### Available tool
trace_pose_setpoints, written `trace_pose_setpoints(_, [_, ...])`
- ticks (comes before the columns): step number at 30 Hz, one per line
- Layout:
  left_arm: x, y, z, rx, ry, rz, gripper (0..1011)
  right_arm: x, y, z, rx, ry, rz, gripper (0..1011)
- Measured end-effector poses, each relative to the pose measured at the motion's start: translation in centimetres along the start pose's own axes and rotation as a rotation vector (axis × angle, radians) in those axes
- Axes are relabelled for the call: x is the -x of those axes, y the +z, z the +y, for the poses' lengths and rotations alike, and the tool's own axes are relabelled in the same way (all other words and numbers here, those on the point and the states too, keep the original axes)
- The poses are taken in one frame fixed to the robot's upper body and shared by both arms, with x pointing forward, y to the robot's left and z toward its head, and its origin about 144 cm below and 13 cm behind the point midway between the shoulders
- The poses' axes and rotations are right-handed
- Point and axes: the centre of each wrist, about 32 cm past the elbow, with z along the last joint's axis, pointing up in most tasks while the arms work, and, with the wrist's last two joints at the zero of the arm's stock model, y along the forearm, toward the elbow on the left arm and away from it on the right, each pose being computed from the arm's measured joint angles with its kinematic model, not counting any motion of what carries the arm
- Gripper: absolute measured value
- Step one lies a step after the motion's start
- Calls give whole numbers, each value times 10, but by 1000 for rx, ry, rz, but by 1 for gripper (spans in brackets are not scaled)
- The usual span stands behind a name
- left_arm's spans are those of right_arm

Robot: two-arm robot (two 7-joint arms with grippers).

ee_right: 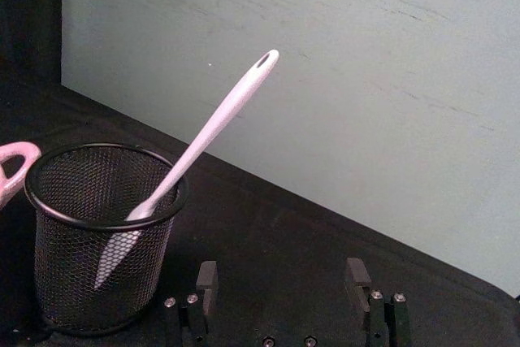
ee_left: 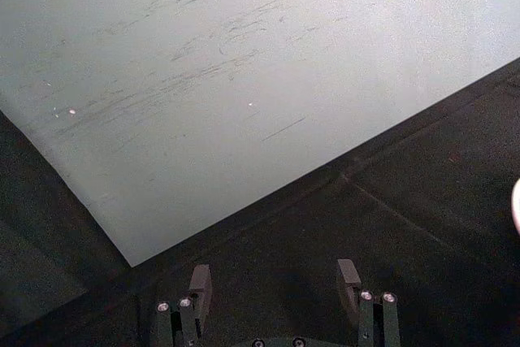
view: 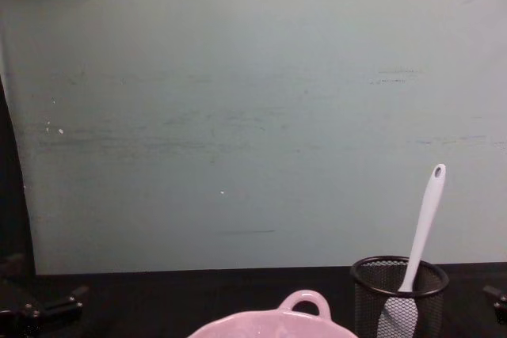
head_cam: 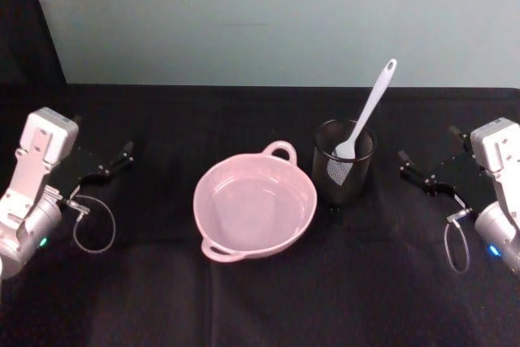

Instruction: Use the one hand to pick up the spoon and stir the clear water in the bowl.

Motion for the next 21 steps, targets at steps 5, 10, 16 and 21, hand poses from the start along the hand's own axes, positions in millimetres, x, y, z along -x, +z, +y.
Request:
trace_pose_setpoints(5, [0, 0, 0, 0, 0, 0, 1011, 0, 0, 0, 0, 0, 0, 1003])
trace_pose_setpoints(10, [0, 0, 0, 0, 0, 0, 1011, 0, 0, 0, 0, 0, 0, 1003])
trace_pose_setpoints(16, [0, 0, 0, 0, 0, 0, 1011, 0, 0, 0, 0, 0, 0, 1003])
trace_pose_setpoints(21, [0, 0, 0, 0, 0, 0, 1011, 0, 0, 0, 0, 0, 0, 1003])
